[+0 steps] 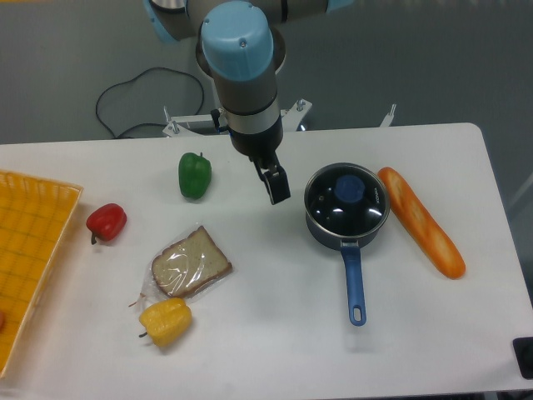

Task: Open the lid

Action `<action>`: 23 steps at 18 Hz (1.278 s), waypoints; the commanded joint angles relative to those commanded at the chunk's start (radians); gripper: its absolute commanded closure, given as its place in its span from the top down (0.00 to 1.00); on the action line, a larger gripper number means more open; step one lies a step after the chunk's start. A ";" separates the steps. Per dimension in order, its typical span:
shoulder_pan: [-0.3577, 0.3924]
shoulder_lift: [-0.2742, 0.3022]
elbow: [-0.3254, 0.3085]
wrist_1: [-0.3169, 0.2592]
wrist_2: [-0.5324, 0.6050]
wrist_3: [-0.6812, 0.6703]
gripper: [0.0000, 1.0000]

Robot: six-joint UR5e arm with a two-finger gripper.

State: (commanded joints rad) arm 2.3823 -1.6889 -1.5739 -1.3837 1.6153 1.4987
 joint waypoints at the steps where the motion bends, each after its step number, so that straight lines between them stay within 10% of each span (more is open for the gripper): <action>1: 0.000 0.000 0.000 0.000 -0.002 0.000 1.00; 23: 0.075 -0.006 -0.107 0.031 -0.034 -0.015 1.00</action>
State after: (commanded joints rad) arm 2.4573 -1.6950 -1.6812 -1.3530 1.5815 1.4833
